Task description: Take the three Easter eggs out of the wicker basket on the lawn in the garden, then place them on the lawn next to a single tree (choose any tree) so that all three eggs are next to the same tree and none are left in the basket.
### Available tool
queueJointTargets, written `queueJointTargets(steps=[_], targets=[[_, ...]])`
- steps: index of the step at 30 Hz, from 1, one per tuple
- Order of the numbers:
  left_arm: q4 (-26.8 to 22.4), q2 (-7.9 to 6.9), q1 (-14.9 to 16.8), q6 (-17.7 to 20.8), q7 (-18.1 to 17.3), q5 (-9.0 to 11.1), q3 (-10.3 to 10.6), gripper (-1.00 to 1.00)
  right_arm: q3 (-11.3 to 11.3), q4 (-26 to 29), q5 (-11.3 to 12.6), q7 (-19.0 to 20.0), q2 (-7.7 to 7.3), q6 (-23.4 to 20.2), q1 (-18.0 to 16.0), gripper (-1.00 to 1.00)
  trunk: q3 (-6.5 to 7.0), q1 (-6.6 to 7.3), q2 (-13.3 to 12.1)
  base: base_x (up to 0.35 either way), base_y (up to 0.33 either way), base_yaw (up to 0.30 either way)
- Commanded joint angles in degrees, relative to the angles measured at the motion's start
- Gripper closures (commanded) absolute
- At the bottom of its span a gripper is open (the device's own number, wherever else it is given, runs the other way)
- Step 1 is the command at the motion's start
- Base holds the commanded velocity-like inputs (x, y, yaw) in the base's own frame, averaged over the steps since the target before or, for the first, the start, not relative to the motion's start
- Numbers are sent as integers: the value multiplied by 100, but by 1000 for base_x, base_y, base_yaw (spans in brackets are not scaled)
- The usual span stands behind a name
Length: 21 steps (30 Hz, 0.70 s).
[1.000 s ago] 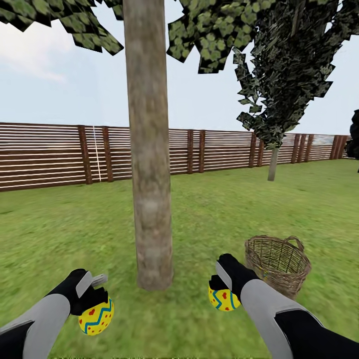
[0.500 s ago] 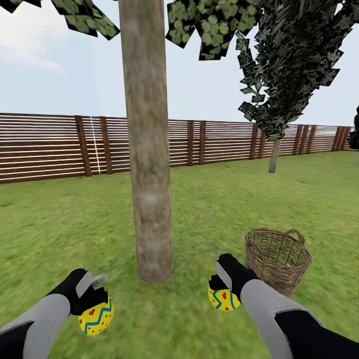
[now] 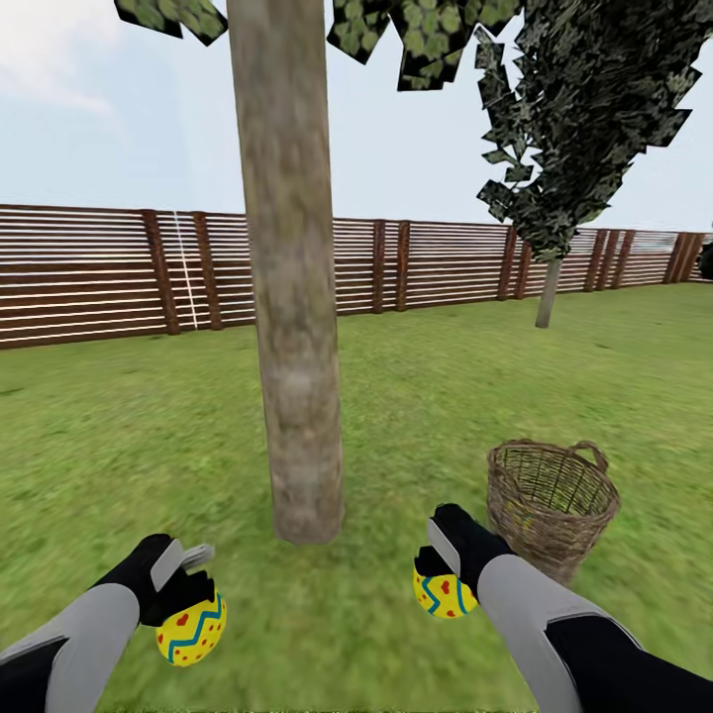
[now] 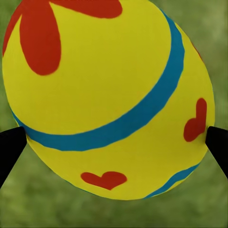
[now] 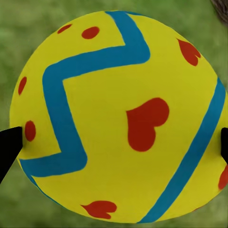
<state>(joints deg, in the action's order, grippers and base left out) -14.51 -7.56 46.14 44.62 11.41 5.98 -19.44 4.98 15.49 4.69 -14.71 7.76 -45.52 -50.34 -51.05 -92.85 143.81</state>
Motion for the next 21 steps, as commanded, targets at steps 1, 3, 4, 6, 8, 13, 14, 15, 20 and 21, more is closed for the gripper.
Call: queueJointTargets(steps=[1,3,4,6,8,13,14,15,20,21], targets=[[-8,4,1,21,45,61,-7,100,47,7,49,-32,-2,-27,-3,100,-26,-1,5,0,0,0],[-8,1,2,21,45,61,-7,100,47,7,49,-32,-2,-27,-3,100,-63,-6,7,0,0,0],[-8,6,2,21,45,61,-7,100,47,7,49,-32,-2,-27,-3,100,-82,-9,9,0,0,0],[-8,9,2,21,45,61,-7,100,47,7,49,-32,-2,-27,-3,100,-120,-14,11,0,0,0],[-8,42,1,21,48,61,-7,100,48,7,49,-32,-2,-27,-3,100,-158,-19,14,0,0,0],[-8,61,3,21,46,61,-7,100,47,7,49,-32,-2,-27,-3,100,-252,-32,21,0,0,0],[-8,62,2,21,47,61,-7,100,47,7,49,-32,-2,-27,-3,100,-271,-34,22,0,0,0],[-8,62,3,21,46,61,-7,100,47,7,49,-32,-2,-27,-3,100,-290,-37,23,0,0,0],[-8,62,0,21,53,61,-7,100,98,-123,41,-32,21,-12,-3,100,-384,-50,30,0,0,0],[-8,62,0,21,54,61,-7,100,115,-129,41,-32,23,-10,-3,100,-403,-52,31,0,0,0]])
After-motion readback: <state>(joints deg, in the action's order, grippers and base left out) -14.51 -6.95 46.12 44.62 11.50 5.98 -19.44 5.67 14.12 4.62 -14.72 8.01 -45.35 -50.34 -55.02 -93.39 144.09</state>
